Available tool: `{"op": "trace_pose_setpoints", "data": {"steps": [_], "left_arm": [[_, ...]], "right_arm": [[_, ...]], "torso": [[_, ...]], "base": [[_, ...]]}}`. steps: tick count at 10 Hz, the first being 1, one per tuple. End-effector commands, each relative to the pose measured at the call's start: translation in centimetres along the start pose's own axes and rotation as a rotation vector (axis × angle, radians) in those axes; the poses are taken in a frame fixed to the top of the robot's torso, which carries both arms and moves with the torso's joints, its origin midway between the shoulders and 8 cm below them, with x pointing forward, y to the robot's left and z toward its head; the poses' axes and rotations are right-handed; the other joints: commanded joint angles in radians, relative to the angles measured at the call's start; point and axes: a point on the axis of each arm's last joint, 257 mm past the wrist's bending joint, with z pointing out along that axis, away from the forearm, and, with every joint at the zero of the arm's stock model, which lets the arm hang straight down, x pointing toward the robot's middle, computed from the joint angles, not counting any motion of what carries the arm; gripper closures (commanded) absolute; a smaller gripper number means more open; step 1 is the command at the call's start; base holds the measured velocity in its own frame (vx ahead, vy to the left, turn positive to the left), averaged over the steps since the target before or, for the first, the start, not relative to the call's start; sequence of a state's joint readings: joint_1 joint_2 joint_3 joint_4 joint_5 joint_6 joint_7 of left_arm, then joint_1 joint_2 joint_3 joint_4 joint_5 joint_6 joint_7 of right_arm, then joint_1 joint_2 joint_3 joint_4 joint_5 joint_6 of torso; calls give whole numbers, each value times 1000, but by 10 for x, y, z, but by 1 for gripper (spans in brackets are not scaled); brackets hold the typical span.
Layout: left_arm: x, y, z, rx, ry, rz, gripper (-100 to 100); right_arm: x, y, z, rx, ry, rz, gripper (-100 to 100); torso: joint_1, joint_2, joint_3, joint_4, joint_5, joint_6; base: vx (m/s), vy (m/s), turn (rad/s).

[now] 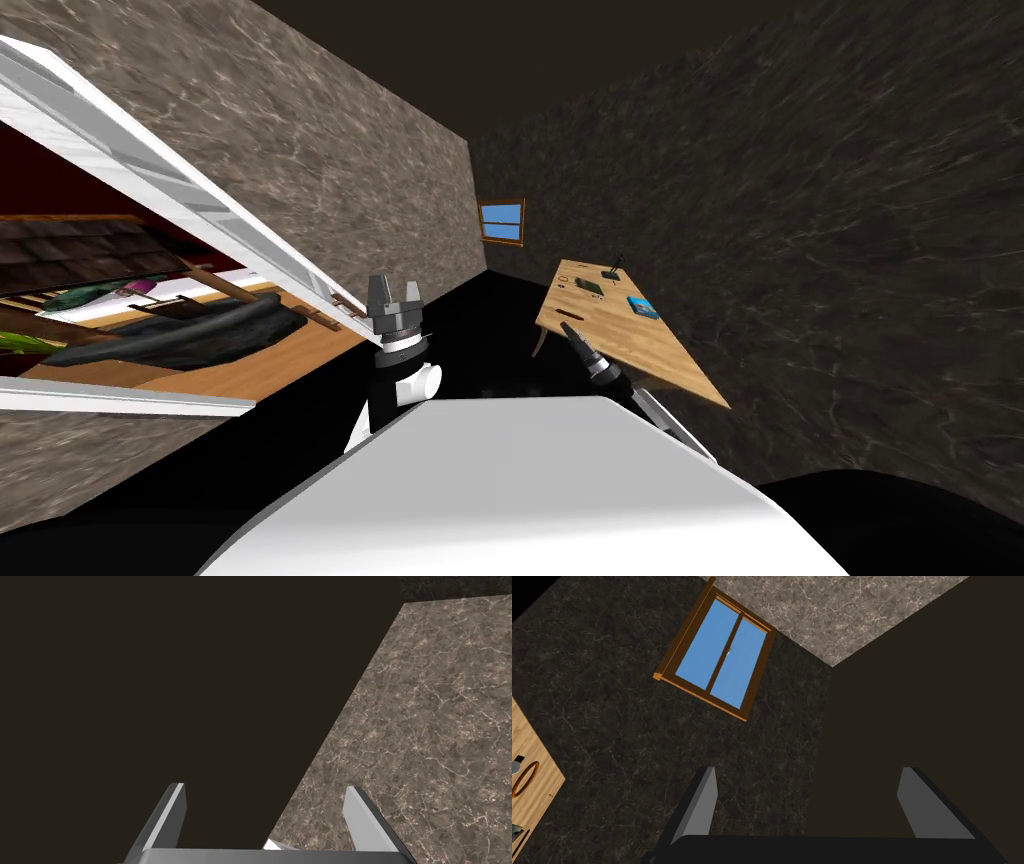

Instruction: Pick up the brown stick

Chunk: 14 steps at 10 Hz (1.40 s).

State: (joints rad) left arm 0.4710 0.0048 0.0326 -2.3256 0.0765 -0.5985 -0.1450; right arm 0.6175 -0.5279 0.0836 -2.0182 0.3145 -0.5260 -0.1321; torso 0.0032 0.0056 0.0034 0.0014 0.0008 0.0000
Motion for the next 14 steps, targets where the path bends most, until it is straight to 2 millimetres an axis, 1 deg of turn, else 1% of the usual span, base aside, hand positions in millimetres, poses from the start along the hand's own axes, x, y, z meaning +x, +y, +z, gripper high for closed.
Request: {"op": "trace_pose_setpoints", "data": {"steps": [1,2,4,5,7,8,9,10,11,12,13,14], "left_arm": [[0,0,0,0,0,0,0],[0,0,0,0,0,0,0],[0,0,0,0,0,0,0],[0,0,0,0,0,0,0],[0,0,0,0,0,0,0],[0,0,0,0,0,0,0],[0,0,0,0,0,0,0],[0,0,0,0,0,0,0],[0,0,0,0,0,0,0],[0,0,0,0,0,1,0],[0,0,0,0,0,0,0],[0,0,0,0,0,1,0]], "right_arm": [[28,-30,-21,80,95,-29,-100],[29,-31,-22,81,108,-43,-100],[55,-69,-53,179,226,-86,-100],[56,-71,-55,184,231,-89,-100],[77,-110,-97,289,350,-127,-100],[78,-111,-98,290,355,-134,-100],[87,-130,-122,344,418,-156,-100],[94,-145,-146,390,474,-174,-100],[94,-148,-149,399,480,-179,-100],[99,-162,-174,444,540,-203,-100],[99,-166,-178,456,542,-202,-100],[101,-182,-209,512,604,-227,-100]], "torso": [[0,0,0,0,0,0],[0,0,0,0,0,0],[-4,-2,-1,0,-1,0],[-4,-3,-1,-1,-1,0],[-6,-4,-2,-1,-1,0],[-6,-5,-3,-1,-1,0],[-6,-5,-3,-1,-1,1],[-7,-5,-3,-1,-1,0],[-8,-6,-3,-1,-2,0],[-8,-6,-3,-1,-2,1],[-9,-6,-3,-1,-2,0],[-9,-5,-3,-1,-2,2]], "base": [[-52,95,403],[-31,52,317],[-13,33,395],[-2,22,204],[12,17,385],[17,6,348],[16,5,457],[34,-15,466],[34,-22,192],[31,-22,373],[26,-35,200],[31,-36,375]]}}
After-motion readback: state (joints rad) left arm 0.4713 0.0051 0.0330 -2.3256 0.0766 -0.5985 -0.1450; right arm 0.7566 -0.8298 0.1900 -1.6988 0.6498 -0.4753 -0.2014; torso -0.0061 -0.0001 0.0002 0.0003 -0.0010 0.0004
